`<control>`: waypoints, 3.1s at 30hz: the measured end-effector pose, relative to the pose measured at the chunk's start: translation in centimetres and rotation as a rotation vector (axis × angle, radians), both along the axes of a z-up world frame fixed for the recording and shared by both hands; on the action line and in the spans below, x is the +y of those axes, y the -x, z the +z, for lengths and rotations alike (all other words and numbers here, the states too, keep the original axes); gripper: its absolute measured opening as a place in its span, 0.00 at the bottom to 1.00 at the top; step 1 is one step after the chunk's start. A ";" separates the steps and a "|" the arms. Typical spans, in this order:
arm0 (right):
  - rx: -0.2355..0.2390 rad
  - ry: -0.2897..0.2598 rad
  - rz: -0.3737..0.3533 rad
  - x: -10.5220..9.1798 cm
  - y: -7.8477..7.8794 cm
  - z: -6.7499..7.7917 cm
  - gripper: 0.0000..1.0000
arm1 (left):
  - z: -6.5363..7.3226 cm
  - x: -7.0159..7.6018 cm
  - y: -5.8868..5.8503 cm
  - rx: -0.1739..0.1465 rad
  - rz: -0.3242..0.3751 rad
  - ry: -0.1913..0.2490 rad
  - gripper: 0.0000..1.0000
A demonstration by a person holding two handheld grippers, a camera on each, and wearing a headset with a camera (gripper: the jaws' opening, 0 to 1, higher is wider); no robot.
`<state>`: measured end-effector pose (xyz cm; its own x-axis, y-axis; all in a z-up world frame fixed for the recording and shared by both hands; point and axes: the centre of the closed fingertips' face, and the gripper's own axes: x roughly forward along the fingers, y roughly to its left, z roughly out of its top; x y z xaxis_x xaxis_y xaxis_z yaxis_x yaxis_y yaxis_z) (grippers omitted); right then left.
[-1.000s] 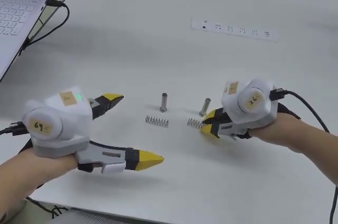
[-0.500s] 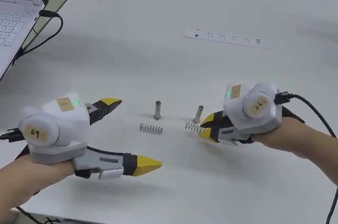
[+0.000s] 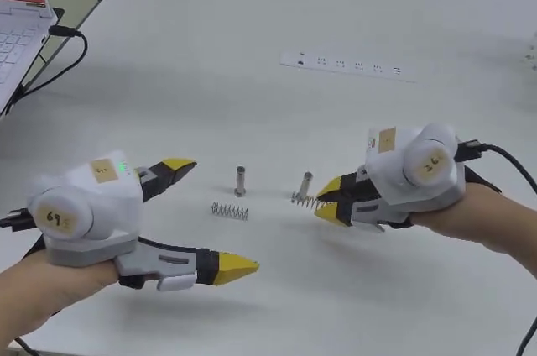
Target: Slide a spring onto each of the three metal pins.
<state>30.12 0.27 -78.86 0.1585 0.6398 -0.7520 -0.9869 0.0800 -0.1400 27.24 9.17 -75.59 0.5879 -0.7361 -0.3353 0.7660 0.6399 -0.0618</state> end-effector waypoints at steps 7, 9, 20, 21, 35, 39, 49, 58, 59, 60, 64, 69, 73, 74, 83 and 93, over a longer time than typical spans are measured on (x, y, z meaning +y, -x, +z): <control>-0.018 0.018 0.038 -0.4 0.9 0.6 0.08 | 0.5 -0.7 0.0 -0.021 -0.029 0.003 0.91; -0.015 0.018 0.039 -0.5 1.1 0.6 0.08 | 0.7 -1.0 0.1 -0.028 -0.038 0.008 0.88; -0.018 0.023 0.070 -0.5 2.3 1.3 0.08 | 0.5 -3.8 1.0 -0.020 -0.146 0.009 0.72; -0.019 0.030 0.077 -0.5 2.4 1.3 0.08 | 0.4 -4.1 1.0 -0.019 -0.156 0.006 0.70; -0.027 0.043 0.134 -0.5 3.8 1.7 0.08 | 0.4 -7.5 1.1 -0.001 -0.260 0.018 0.53; -0.028 0.040 0.144 -0.4 4.0 1.9 0.08 | 0.4 -8.0 0.8 -0.005 -0.272 0.015 0.48; -0.029 0.037 0.155 -0.7 4.4 2.2 0.08 | 0.1 -9.0 0.7 0.004 -0.306 0.011 0.30; -0.032 0.025 0.158 -0.8 4.6 2.5 0.08 | -0.1 -9.8 0.9 0.015 -0.329 0.014 0.17; -0.030 0.025 0.159 -0.8 4.7 2.5 0.08 | 0.0 -9.9 0.9 0.013 -0.330 0.017 0.15; -0.030 0.025 0.160 -0.9 4.7 2.5 0.08 | 0.0 -9.9 0.9 0.011 -0.331 0.019 0.15; -0.026 0.014 0.159 -0.9 4.8 2.6 0.08 | 0.2 -10.0 1.2 0.011 -0.343 0.019 0.10; -0.024 0.011 0.160 -0.8 4.9 2.6 0.08 | 0.4 -10.0 1.4 0.013 -0.344 0.020 0.07; -0.022 0.002 0.168 -0.8 5.0 2.7 0.08 | 0.5 -10.0 1.5 0.005 -0.353 0.015 0.06; -0.023 -0.001 0.168 -0.8 5.0 2.7 0.08 | 0.5 -9.9 1.5 0.002 -0.353 0.016 0.06; -0.029 -0.001 0.182 -0.8 5.2 2.8 0.08 | 0.7 -9.9 2.1 -0.010 -0.381 0.015 0.02; -0.030 -0.024 0.160 -0.7 5.2 3.2 0.09 | 1.0 -9.6 2.1 0.003 -0.383 0.030 0.02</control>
